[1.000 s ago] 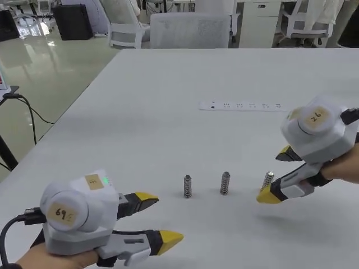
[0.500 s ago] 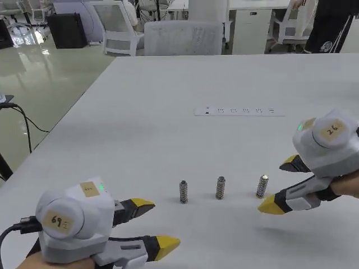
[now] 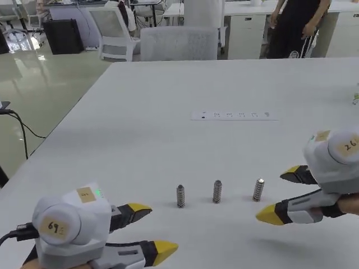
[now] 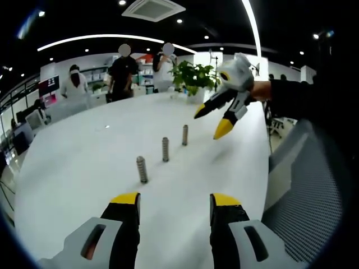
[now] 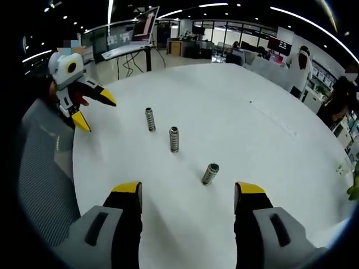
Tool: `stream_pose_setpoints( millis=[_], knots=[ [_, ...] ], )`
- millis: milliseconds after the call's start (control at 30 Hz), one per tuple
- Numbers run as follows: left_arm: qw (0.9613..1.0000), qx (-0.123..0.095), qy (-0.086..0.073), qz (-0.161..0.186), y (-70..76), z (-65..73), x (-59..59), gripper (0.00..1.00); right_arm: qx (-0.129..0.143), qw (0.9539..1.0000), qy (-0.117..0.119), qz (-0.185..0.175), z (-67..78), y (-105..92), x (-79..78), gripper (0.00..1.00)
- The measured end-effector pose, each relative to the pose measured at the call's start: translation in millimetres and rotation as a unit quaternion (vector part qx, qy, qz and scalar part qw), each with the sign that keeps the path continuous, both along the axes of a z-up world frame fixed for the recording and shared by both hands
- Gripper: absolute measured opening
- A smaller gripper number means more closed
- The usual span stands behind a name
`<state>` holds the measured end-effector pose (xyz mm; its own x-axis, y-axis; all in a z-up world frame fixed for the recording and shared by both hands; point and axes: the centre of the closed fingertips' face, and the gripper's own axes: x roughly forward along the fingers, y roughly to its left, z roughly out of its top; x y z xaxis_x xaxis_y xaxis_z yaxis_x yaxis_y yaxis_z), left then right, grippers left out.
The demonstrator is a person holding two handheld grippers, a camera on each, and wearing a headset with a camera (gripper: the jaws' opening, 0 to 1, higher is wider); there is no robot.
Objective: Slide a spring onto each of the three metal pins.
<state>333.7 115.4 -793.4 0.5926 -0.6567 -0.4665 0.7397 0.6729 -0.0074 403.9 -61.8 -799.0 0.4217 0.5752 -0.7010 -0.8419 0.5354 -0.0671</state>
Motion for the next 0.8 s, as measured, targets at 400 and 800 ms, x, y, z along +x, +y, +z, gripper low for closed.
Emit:
stream_pose_setpoints(
  millis=[400,800],
  knots=[
    [1.0000,-0.006,0.001,0.002,-0.1,0.3,0.1,0.44,0.036,0.9992,-0.013,-0.010,2.3,0.6,-11.2,0.67],
    [0.9998,-0.017,0.004,0.010,1.6,1.2,1.6,0.44,0.077,0.9964,-0.035,-0.011,7.9,4.3,-17.6,0.69]
  ],
)
